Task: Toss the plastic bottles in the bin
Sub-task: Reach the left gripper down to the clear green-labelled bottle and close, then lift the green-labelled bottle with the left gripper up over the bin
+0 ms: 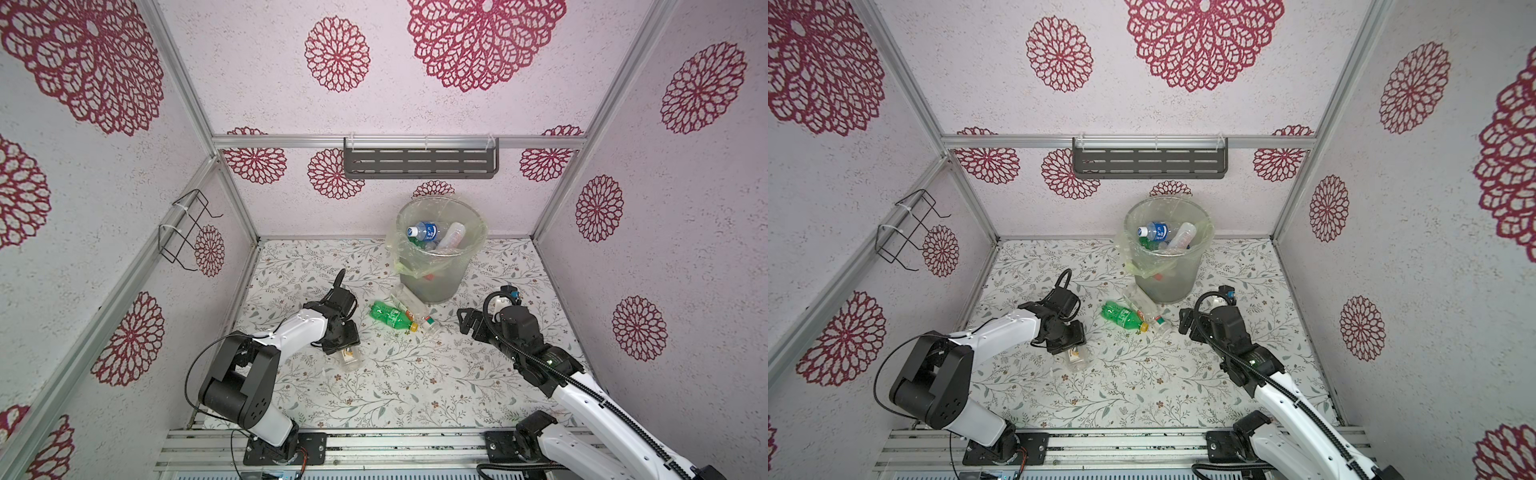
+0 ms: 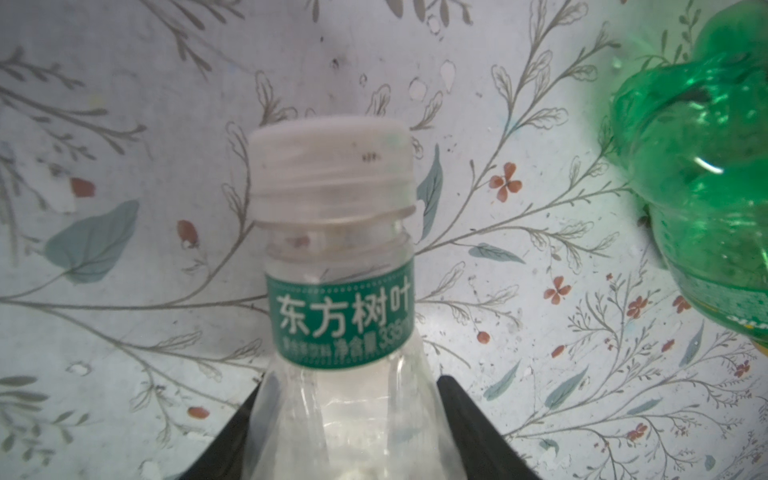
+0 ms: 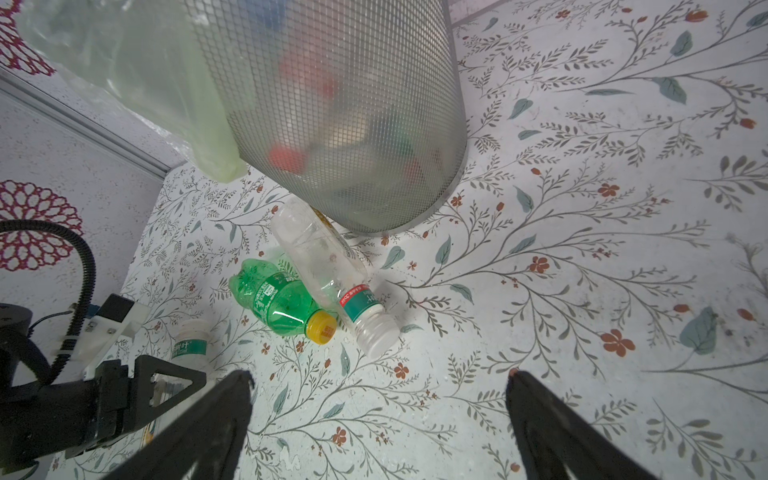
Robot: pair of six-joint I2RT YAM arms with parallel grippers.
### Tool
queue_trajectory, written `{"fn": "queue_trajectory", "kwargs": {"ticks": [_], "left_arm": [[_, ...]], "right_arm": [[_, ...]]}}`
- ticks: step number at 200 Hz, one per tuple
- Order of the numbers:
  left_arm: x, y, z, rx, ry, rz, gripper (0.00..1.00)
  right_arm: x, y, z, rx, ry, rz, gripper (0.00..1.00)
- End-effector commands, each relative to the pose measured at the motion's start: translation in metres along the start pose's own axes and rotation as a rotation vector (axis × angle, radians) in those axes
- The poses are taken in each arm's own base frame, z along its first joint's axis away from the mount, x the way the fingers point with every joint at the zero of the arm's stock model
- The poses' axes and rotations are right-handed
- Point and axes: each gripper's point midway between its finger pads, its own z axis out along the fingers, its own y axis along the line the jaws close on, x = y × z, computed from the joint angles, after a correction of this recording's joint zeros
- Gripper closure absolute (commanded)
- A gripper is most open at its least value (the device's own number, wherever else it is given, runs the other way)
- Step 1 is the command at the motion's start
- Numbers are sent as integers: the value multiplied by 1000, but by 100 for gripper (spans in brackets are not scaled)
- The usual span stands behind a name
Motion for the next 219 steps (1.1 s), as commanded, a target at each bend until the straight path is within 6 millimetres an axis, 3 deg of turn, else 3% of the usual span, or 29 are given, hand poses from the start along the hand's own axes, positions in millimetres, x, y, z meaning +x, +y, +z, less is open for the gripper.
{"fn": "queue_trajectory", "kwargs": {"ticks": [1,77,161,219], "left_arm": [[-13,-18,-17,61,-52,10,41],[-49,-54,-75,168,-170,62,43],[-100,-103,-155,415,-323,25,43],[-130,-125,-193,552,-357,-25,47]], "right_arm": [[-9,3,-4,-10,-39,30,1],[-3,-6,-6,14,-33,41,1],[4,-18,-1,63,-23,47,1],[7,-21,-1,71,-21,56,1]]}}
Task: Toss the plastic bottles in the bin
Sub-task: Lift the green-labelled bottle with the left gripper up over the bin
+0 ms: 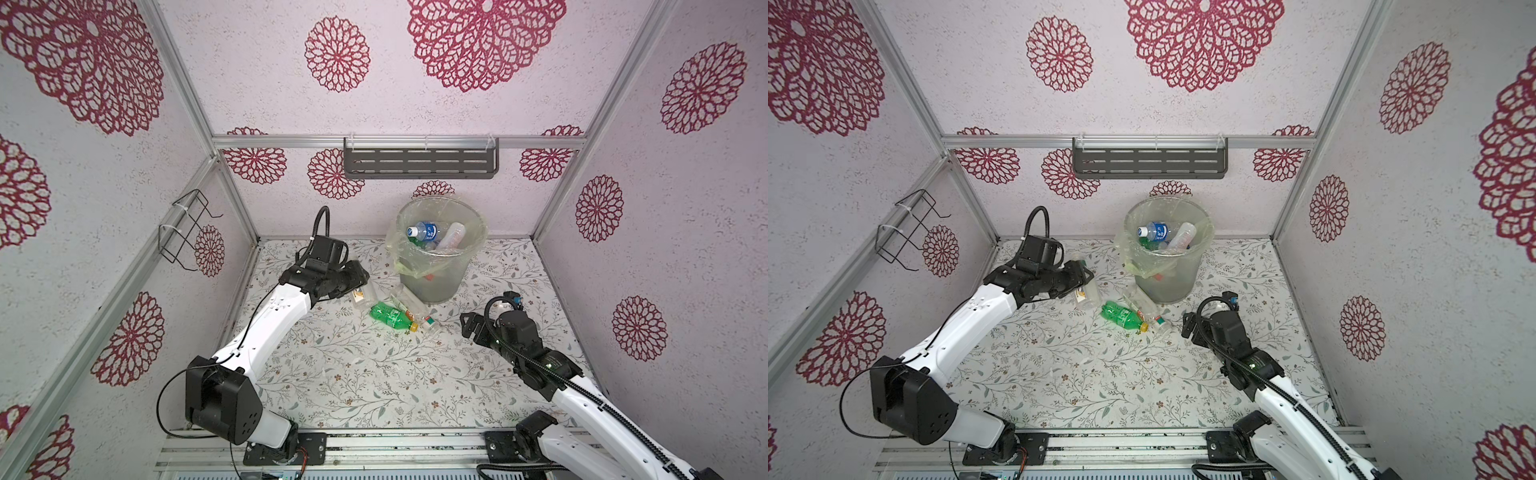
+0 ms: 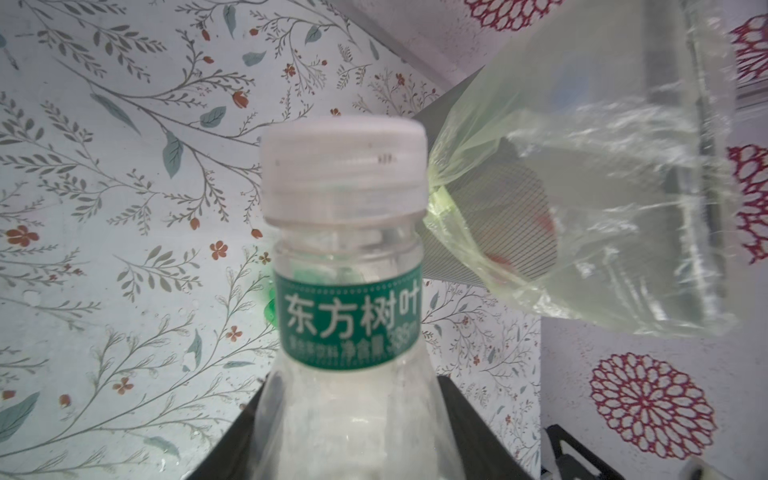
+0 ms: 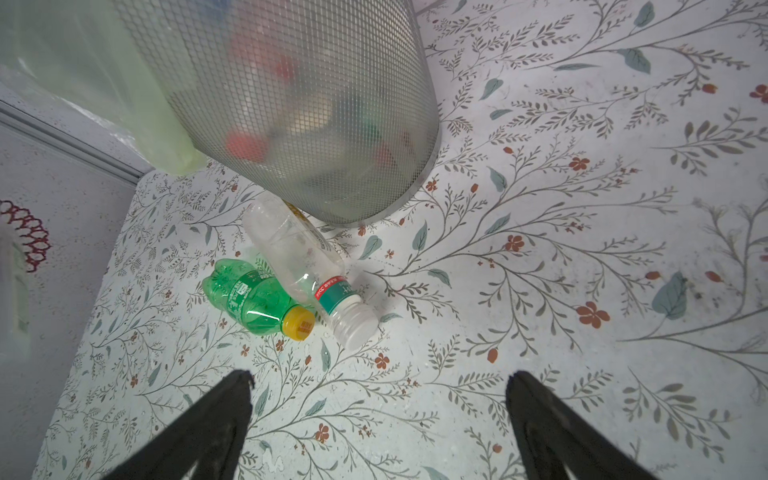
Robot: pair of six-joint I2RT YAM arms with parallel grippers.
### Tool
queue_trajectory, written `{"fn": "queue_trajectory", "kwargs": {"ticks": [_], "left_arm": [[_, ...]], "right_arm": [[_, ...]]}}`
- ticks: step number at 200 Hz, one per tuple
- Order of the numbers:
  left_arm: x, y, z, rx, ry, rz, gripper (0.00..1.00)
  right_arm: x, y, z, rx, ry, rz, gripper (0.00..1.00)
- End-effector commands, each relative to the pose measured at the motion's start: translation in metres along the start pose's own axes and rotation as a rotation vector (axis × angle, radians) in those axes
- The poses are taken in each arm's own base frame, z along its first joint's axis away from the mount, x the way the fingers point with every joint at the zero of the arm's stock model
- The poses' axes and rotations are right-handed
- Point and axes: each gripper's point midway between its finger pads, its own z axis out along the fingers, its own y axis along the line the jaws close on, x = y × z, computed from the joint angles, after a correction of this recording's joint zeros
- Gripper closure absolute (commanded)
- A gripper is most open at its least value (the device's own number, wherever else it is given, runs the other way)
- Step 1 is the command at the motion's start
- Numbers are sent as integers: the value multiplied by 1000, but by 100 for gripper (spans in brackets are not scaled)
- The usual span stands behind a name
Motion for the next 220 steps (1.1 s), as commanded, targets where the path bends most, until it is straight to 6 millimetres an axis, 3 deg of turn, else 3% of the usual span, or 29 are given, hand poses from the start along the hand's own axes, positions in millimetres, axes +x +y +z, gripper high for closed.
{"fn": "queue_trajectory", "kwargs": {"ticks": [1,54,75,92,122,148,192,220], "left_arm": [[-19,-24,-9,96,-28,-21,47],[-51,-56,-38,198,-102,-19,46],[-62,-60,-54,228,-143,-37,47],[-68,-50,-70,202,-224,-80,47],[-76,-60,-91,263,-293,-83,43],[-85,-76,-96,296,-290,-70,43],[-108,-133,-86,415,-263,-39,43],[-120,-184,-61,498,-241,-22,43]], "right_arm": [[-5,-3,-2,12,-25,23,1],[-5,-4,-2,18,-28,29,1],[-5,-4,-2,19,-27,30,1],[-5,-5,-2,23,-27,29,1],[-6,-6,-2,33,-30,24,1],[-8,-5,-3,36,-30,21,1],[-10,-6,-7,39,-37,22,1],[-11,-6,-10,36,-40,33,1]]}}
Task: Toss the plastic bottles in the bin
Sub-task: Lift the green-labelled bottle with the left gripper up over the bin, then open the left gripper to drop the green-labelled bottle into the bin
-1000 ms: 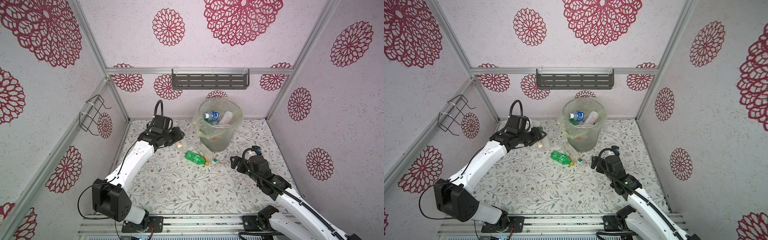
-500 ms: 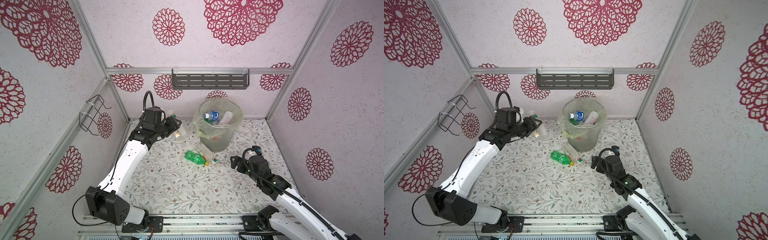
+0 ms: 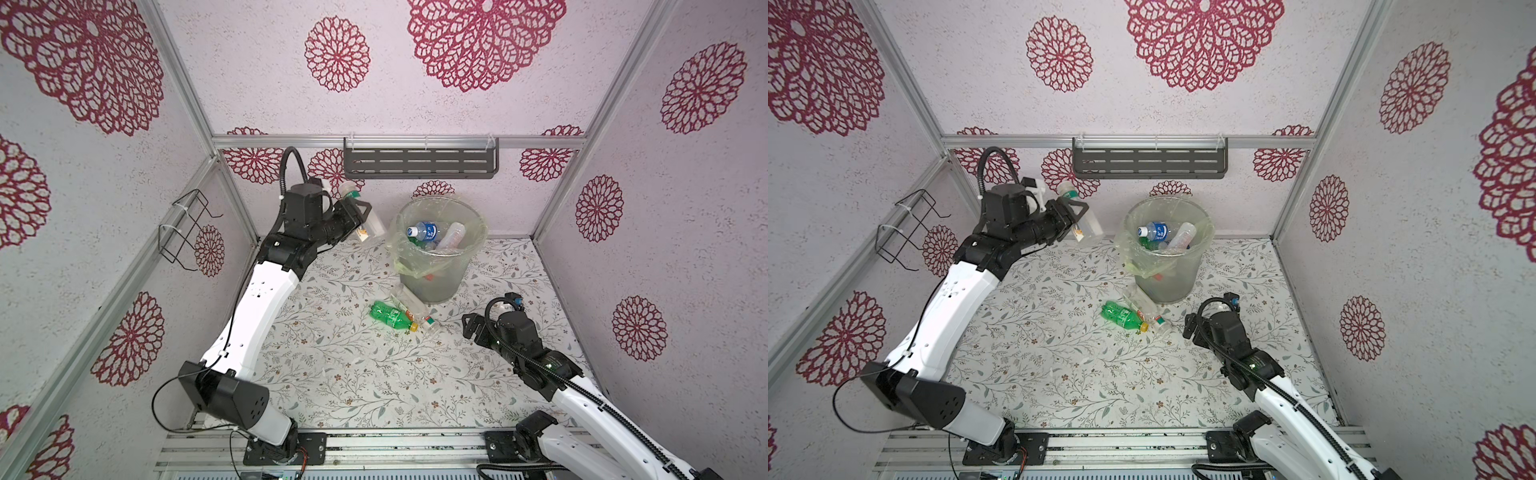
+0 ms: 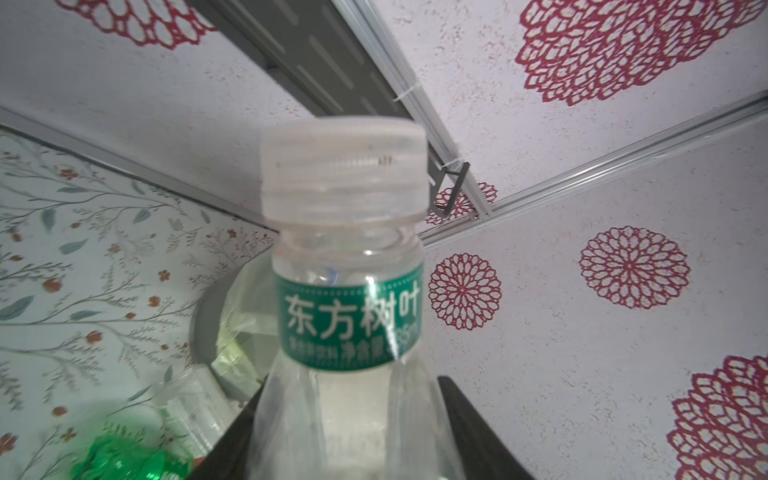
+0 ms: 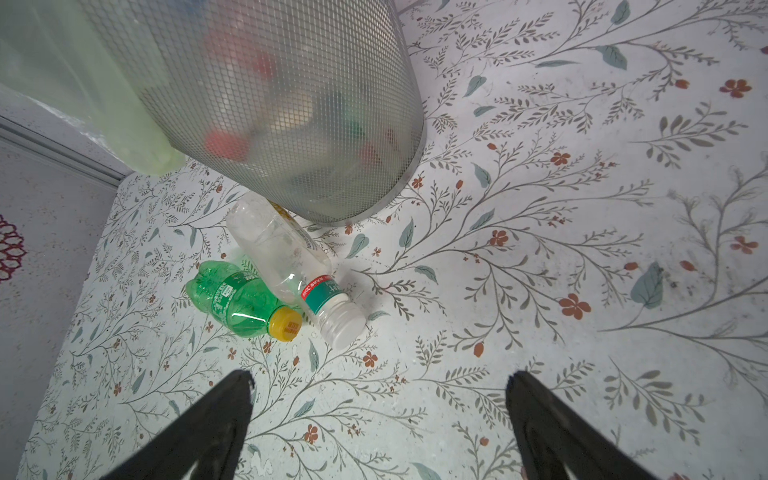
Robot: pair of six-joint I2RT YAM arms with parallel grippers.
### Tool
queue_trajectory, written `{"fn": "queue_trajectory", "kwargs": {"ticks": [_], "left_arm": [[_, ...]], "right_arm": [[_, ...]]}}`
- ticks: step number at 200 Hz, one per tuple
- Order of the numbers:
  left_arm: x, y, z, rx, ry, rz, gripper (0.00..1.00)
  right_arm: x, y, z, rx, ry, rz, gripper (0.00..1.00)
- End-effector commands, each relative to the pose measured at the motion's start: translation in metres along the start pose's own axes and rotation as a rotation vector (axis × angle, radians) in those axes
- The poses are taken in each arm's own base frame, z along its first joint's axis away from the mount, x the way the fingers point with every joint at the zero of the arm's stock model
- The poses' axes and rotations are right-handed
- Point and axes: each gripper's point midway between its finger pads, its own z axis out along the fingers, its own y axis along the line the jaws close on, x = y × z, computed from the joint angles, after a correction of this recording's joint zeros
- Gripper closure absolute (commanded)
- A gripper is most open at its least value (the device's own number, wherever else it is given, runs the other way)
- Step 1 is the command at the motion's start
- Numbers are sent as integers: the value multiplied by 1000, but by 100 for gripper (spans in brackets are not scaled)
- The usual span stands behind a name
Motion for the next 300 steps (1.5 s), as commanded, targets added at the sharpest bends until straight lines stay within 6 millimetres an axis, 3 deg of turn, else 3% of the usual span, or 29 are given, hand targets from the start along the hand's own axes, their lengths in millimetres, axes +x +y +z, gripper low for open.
{"fn": "queue_trajectory", "kwargs": {"ticks": [1,11,19,21,29,49,64,82,113,115,122,142,177,214,300], "left_arm": [[8,-31,38,89,39,-7,42],[11,-45,61,130,49,-5,41],[16,-58,80,171,71,1,32],[23,-51,95,164,95,-3,30],[31,-56,116,178,131,0,22],[31,-85,129,250,135,-5,1],[21,-112,114,338,99,0,3],[3,-136,81,384,36,37,3],[-19,-139,32,354,-35,82,3],[-23,-147,18,369,-50,88,3],[-28,-149,3,375,-63,92,3],[-36,-138,-20,351,-83,97,3],[-42,-99,-39,259,-98,100,3],[-36,-48,-42,180,-74,67,3],[-17,44,-55,-1,-60,9,3]], "right_arm": [[-13,2,-9,0,-43,31,1],[-13,1,-10,-1,-43,33,1],[-13,1,-10,1,-46,38,1],[-14,1,-10,0,-47,39,1],[-15,2,-11,-1,-49,41,1],[-17,3,-15,1,-50,40,1],[-19,3,-18,-5,-58,43,1],[-19,2,-20,-7,-64,44,1],[-15,-1,-15,8,-54,28,1],[-14,-2,-15,10,-53,29,1],[-13,-2,-13,10,-48,27,1],[-10,-2,-8,14,-33,15,1],[-6,-4,-5,28,-14,5,1],[-5,-6,-6,34,-13,6,1],[7,3,7,-12,35,1,1]]}}
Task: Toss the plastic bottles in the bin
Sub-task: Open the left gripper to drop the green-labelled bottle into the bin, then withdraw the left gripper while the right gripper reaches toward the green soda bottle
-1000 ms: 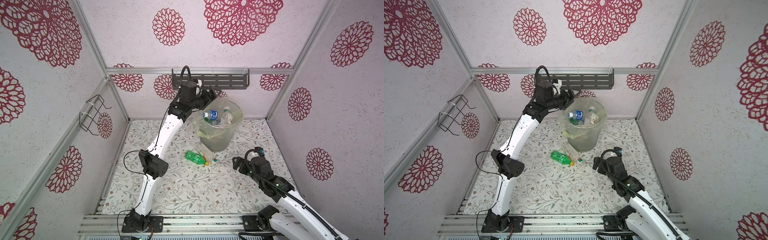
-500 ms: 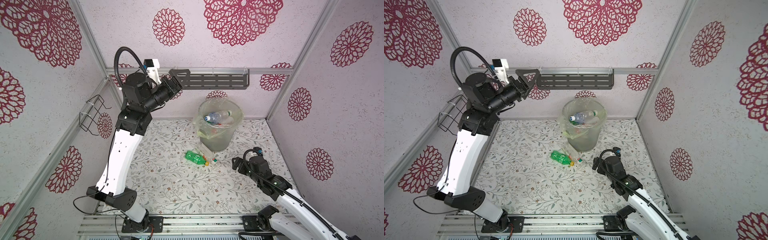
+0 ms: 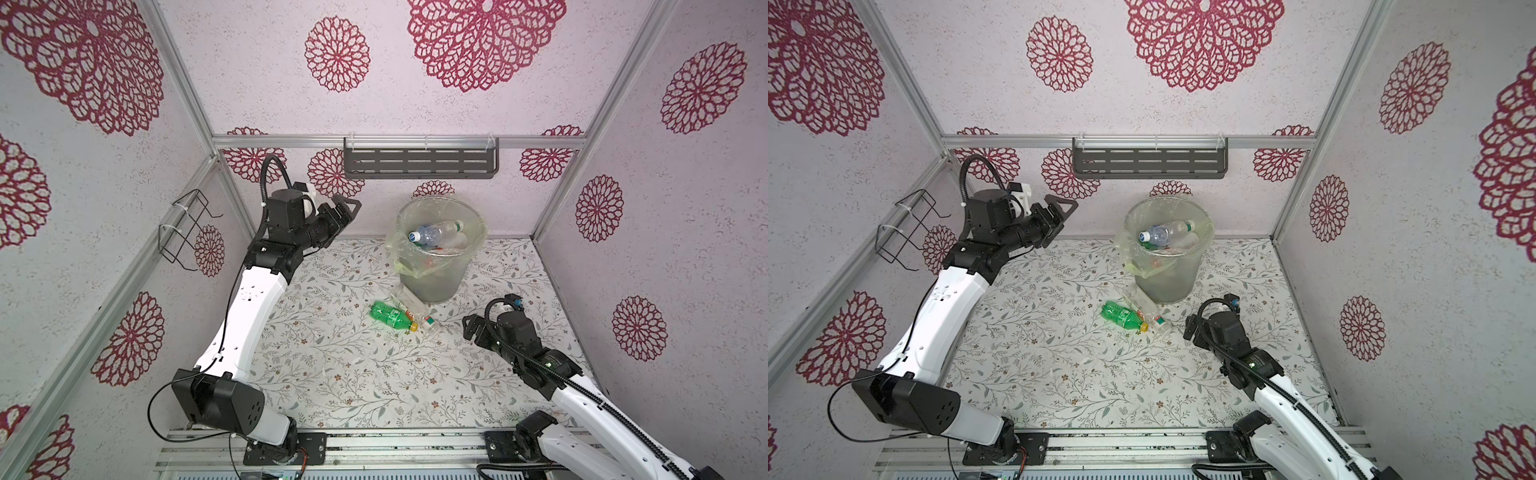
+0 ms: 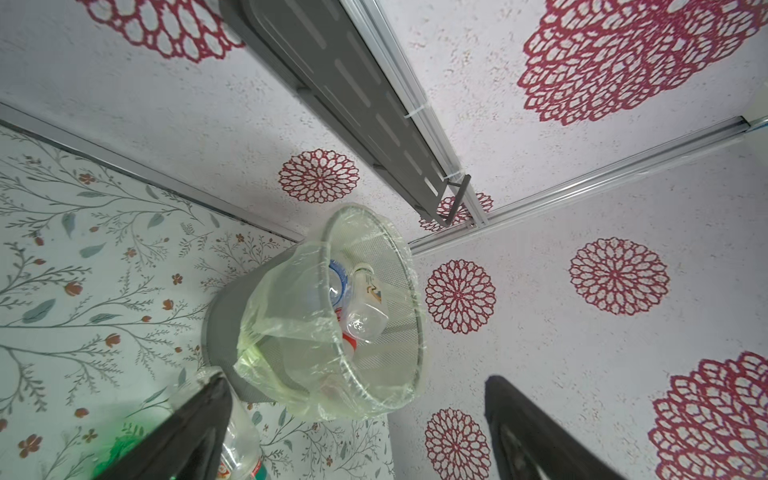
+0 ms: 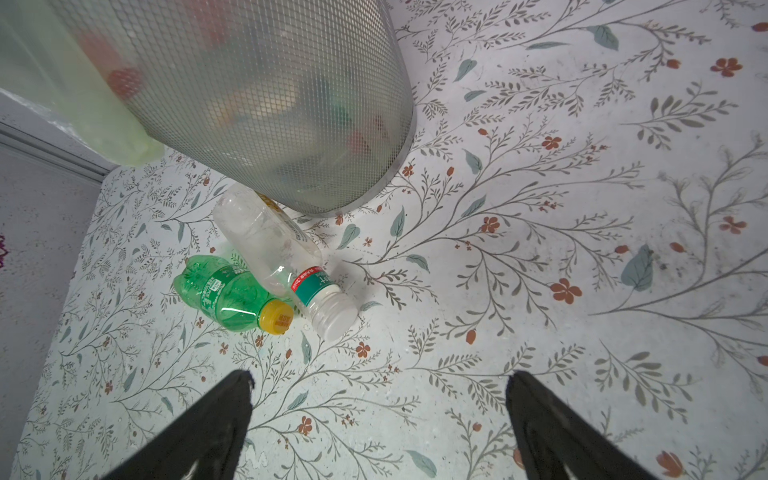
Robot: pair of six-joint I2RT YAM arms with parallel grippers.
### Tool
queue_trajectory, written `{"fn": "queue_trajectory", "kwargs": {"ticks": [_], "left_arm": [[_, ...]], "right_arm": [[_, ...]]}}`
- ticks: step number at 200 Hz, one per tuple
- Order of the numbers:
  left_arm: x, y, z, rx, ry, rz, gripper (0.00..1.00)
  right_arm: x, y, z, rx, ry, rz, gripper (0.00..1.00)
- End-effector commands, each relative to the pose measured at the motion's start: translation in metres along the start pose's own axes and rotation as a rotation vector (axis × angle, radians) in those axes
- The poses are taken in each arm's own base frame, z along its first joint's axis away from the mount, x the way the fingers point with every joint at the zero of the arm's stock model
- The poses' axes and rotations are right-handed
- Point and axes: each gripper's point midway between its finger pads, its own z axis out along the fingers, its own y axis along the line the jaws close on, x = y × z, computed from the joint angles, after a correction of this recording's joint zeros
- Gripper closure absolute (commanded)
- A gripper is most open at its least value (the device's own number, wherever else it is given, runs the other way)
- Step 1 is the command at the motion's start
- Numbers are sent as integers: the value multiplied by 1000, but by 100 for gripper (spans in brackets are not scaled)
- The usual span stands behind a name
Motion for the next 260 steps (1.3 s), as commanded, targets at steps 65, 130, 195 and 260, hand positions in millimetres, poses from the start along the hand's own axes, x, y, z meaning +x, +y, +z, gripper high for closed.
{"fn": "queue_trajectory", "kwargs": {"ticks": [65,130,195,260], "left_arm": [[20,61,-17,-105,19,-17,3],[32,121,-26,-213,42,-99,3],[41,170,-52,-303,41,-159,3],[45,200,-72,-360,51,-204,3]], "right_arm": [[10,22,19,-65,44,-51,1],[16,62,31,-108,72,-176,1],[25,105,55,-116,124,-301,1],[43,146,79,-187,198,-413,1]]}}
